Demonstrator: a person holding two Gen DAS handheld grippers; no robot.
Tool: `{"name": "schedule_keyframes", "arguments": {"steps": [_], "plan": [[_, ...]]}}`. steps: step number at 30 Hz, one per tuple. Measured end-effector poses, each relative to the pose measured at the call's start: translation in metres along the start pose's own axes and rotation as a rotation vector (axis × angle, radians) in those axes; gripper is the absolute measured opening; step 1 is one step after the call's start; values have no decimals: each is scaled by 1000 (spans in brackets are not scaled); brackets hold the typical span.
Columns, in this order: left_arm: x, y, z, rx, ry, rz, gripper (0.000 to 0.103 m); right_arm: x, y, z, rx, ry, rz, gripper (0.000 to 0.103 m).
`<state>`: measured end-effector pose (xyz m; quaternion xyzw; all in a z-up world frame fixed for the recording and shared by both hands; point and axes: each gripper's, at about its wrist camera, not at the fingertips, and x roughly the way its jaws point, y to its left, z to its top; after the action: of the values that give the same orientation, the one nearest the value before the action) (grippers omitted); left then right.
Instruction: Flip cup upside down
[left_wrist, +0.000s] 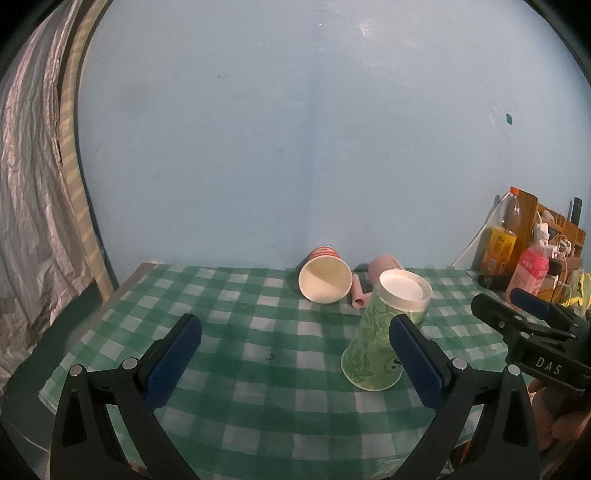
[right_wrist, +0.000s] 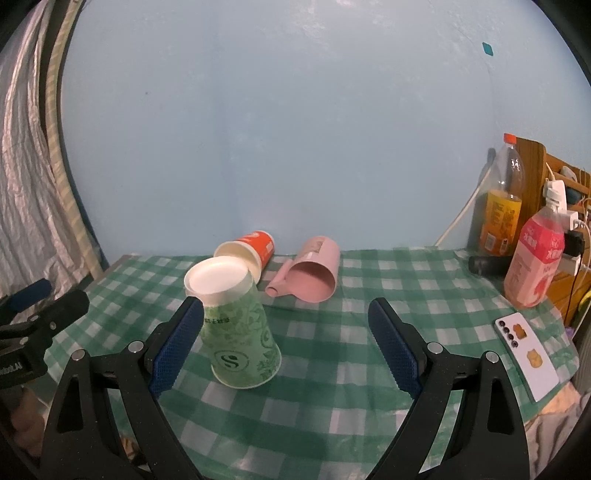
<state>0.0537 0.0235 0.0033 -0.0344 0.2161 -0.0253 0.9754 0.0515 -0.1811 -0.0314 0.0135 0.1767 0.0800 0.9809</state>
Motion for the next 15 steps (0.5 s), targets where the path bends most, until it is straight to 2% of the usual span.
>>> {"name": "schedule_keyframes", "arguments": {"steps": [15], "plan": [[1,0,0,-8,3,1,103,1,1,-2,-2,7,4,90]]}}
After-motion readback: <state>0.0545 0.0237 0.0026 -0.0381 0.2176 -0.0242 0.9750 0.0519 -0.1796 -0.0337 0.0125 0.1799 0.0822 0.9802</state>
